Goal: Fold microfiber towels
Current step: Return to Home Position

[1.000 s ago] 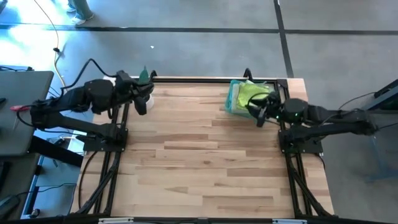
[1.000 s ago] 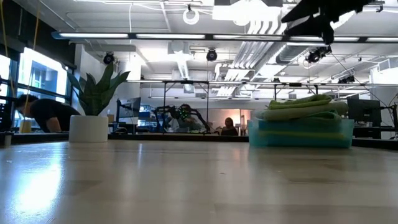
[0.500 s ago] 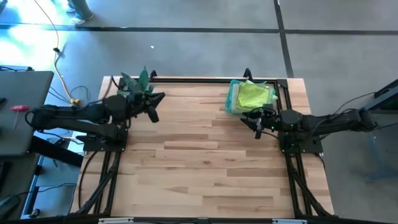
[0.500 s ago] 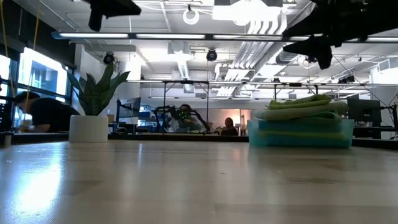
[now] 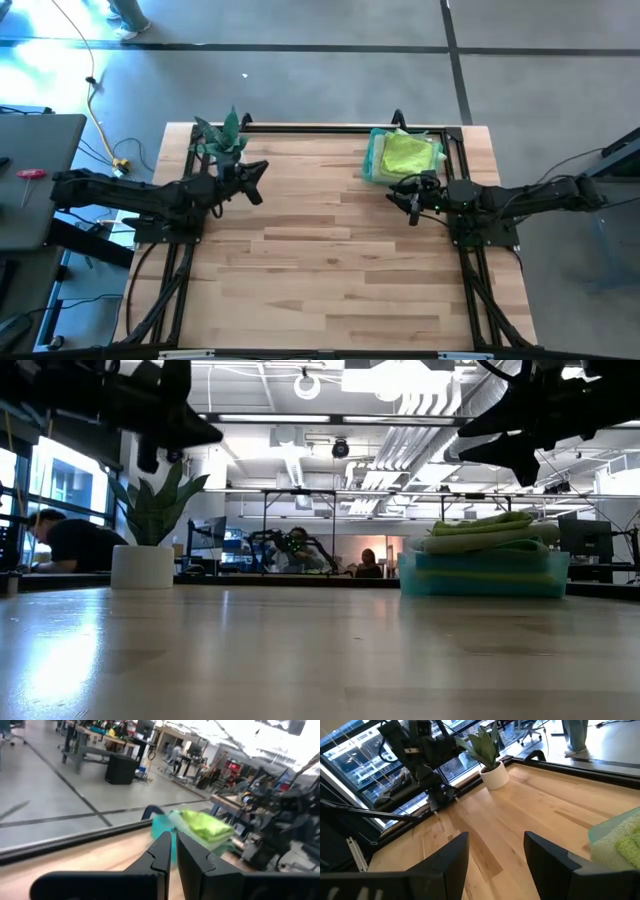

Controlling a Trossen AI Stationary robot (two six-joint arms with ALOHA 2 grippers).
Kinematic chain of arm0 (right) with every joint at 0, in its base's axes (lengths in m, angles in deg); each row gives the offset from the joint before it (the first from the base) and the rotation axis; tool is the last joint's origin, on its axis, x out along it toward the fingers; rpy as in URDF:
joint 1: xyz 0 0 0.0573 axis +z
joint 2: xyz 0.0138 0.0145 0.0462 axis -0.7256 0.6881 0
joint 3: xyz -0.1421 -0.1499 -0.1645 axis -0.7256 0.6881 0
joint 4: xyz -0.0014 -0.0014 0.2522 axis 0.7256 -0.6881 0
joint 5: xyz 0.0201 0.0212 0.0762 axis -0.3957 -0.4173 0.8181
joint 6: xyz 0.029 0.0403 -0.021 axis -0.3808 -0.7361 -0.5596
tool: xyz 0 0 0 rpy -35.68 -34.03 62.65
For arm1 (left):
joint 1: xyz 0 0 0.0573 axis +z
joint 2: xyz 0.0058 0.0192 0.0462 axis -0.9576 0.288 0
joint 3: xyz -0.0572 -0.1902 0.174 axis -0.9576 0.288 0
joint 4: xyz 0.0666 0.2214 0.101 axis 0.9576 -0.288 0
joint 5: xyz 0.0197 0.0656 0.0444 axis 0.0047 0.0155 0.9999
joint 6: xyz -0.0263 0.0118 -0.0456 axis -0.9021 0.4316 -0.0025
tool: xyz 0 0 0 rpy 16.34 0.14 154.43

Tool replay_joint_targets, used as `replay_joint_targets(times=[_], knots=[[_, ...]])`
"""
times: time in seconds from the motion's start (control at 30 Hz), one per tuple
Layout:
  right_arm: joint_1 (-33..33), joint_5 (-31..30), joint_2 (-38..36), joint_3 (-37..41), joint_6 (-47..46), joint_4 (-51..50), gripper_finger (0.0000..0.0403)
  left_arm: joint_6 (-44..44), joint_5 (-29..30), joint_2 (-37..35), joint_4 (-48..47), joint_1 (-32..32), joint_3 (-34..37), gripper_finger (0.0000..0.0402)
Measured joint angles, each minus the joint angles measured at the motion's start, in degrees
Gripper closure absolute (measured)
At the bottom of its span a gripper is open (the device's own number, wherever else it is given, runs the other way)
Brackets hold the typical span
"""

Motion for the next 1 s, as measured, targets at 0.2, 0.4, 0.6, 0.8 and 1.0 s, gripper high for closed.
replay_joint_targets(times=[0.2,0.4,0.6,0.8,1.0], knots=[[0.0,-0.24,0.0,0.0,0.19,-2.63,0.0221,-1.02,0.34,-0.11,-0.18,0.0,5.13,0.0382],[-0.02,-0.24,0.0,0.0,-0.02,-4.8,0.0221,-5.9,0.87,-2.68,0.02,0.0,9.49,0.0382],[-0.17,-0.75,0.0,0.0,-0.02,-6.54,0.0221,-6.1,1.92,-5.48,-2.52,0.0,10.79,0.0382],[-0.17,-3.42,0.0,0.0,-0.04,-11.02,0.0221,-10.17,2.77,-6.47,-11.34,0.0,10.79,0.0382],[-0.17,-3.89,0.02,0.0,-0.02,-13.62,0.0221,-15.94,-0.85,-6.47,-18.77,0.0,10.79,0.0382]])
